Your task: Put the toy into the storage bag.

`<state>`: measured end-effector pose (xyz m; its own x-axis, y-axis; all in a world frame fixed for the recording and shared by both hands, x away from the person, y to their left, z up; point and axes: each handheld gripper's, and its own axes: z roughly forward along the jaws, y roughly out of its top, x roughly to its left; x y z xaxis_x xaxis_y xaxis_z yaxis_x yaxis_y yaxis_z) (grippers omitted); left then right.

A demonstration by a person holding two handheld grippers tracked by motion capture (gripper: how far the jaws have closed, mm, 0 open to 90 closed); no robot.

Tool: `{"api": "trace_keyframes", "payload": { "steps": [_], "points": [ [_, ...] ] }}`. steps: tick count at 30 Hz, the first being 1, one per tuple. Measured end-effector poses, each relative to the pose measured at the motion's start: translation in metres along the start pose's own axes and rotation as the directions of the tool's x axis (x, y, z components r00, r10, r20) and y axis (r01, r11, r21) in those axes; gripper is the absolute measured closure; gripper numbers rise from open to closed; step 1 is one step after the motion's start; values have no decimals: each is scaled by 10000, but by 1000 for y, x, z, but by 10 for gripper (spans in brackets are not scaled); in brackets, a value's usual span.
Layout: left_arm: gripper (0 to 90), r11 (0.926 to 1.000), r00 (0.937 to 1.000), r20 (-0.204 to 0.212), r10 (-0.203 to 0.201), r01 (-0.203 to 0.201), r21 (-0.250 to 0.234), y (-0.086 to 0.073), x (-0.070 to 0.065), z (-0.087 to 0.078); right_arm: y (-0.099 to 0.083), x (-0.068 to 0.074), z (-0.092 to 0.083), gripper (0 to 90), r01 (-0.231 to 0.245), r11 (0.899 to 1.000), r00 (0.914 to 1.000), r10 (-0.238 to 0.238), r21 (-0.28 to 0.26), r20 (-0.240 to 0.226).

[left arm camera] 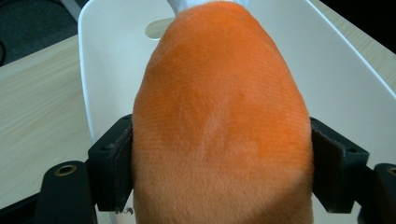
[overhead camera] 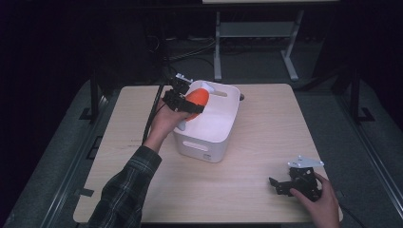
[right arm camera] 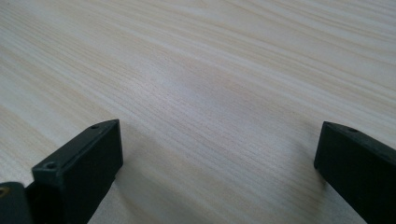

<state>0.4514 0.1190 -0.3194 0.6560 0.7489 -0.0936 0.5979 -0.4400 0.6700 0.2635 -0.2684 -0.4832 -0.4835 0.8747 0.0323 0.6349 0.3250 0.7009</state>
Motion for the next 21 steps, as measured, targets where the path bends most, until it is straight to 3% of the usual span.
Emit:
{"api": "trace_keyframes", "payload": {
  "steps": [21],
  "points": [
    [156,9999,9996,-232,-165,165,32,0,4,7,0,0,0,5,29,10000,10000,-30,12,14]
  ]
}}
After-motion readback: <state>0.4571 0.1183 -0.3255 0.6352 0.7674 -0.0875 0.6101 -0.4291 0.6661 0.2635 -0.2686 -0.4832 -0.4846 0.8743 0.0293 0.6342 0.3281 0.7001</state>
